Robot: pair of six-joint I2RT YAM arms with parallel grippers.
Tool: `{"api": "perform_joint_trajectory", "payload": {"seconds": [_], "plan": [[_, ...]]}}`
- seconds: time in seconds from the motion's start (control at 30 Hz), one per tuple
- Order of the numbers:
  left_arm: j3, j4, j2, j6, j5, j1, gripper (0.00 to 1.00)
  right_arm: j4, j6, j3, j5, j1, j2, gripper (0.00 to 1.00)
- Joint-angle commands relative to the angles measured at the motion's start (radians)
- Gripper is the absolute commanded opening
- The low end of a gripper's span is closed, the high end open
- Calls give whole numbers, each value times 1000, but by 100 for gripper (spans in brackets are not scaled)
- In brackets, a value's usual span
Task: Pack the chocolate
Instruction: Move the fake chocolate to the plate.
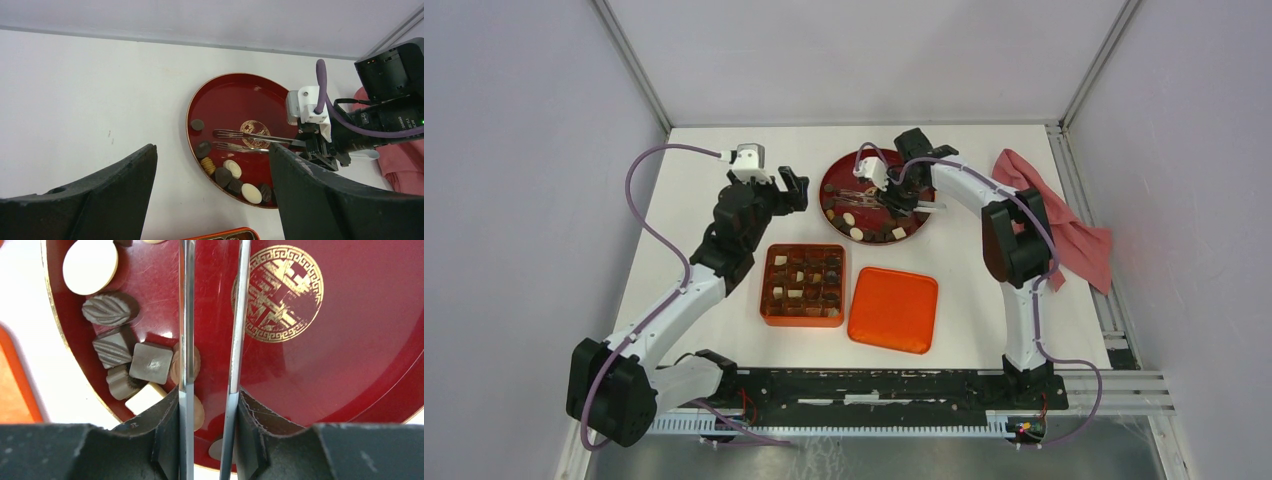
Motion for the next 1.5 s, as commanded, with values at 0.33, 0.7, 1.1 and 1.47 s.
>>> {"api": "perform_joint_trajectory", "payload": {"seconds": [0.33,0.7,1.1,1.47], "plan": [[-12,53,-33,42,-44,-8,88,5,-34,56,-10,27,41,42],[-15,54,-35,44,-48,-11,88,-19,-22,134,-15,35,90,44],[-18,57,-39,44,-51,-13,88,-9,-13,155,-25,52,119,46],[-11,53,-31,46,-49,-15,87,-14,-8,175,-30,56,143,45]]}}
